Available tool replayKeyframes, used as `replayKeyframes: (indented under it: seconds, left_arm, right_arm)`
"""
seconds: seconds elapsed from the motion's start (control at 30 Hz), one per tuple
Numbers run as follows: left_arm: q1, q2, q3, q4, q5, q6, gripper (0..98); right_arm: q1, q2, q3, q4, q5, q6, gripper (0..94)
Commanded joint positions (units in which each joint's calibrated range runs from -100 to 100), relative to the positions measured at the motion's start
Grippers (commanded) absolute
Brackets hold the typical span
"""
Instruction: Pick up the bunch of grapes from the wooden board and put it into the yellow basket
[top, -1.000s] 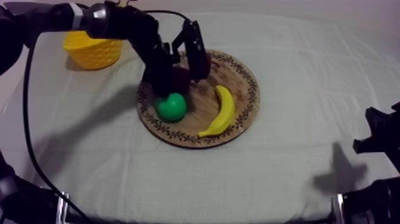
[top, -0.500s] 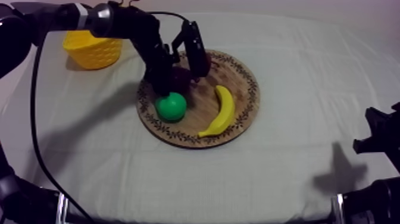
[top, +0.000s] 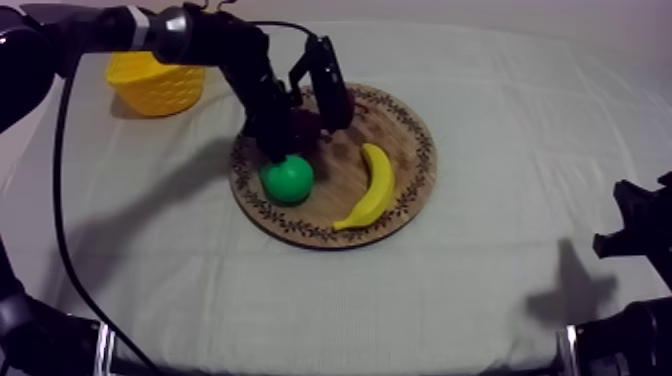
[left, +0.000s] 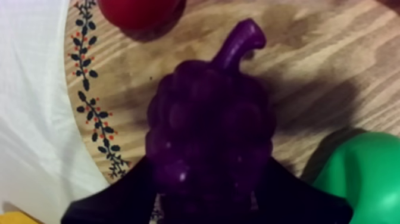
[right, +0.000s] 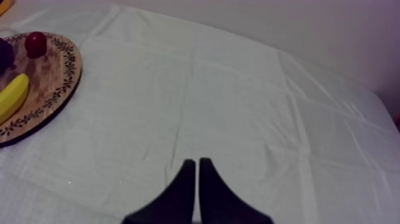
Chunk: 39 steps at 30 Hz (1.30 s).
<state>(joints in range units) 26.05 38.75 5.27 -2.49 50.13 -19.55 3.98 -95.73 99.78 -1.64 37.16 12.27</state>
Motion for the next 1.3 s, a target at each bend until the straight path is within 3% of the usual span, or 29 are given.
replayKeyframes:
  seconds: [0.0,0.5,0.83,1.1,1.27]
  left_arm:
    - [0.02,0.03,0.01,-0.09,-0.01,0.07,42.7]
    - [-0.35,-13.90,11.30,0.05,-7.48,0.71,37.7]
    - [2.08,-29.04,20.24,-0.72,-9.26,3.68,38.6]
    - [7.23,-38.48,18.39,-4.27,-3.83,8.22,38.8]
    - [9.35,-43.16,17.12,-5.30,-1.45,10.17,39.5]
  right_arm:
    - [0.00,-0.02,-0.01,0.00,0.02,0.01,0.5]
    - [0.00,-0.02,-0.01,0.00,0.02,0.01,0.5]
    - [0.00,-0.02,-0.01,0.00,0.02,0.01,0.5]
    - [0.00,-0.02,-0.01,0.00,0.02,0.01,0.5]
    - [0.00,-0.02,-0.01,0.00,0.02,0.01,0.5]
